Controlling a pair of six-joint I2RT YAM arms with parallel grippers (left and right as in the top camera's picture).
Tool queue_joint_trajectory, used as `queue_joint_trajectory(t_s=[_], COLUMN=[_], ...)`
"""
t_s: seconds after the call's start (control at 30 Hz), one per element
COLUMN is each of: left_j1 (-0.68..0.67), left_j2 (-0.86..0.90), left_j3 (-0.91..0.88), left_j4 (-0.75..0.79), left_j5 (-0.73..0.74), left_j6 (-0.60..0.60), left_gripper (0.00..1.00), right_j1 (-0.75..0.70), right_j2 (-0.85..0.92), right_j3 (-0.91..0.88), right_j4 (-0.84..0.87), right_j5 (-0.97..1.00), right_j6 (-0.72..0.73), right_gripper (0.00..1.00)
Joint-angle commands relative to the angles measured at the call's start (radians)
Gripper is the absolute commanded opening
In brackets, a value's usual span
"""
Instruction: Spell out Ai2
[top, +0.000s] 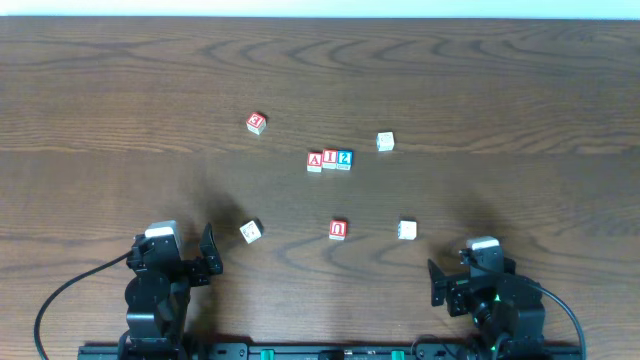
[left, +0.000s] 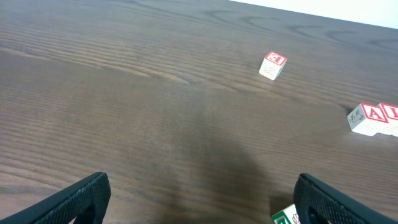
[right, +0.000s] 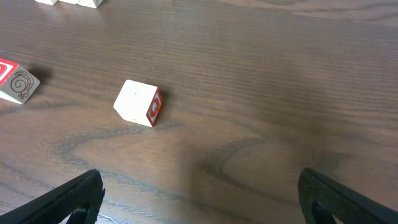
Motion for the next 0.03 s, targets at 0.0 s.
queue_joint_trajectory(t_s=[0.0], left_j1=[0.003], left_j2=[-0.007], left_j3=[-0.018], left_j4=[-0.001], left_j5=[-0.021], left_j6=[0.018], left_gripper=[0.95], right_j1=[-0.015], right_j2=[-0.011], right_j3=[-0.014], right_j4=[-0.005], right_j5=[-0.007], right_j6=[-0.016], right_gripper=[0.99])
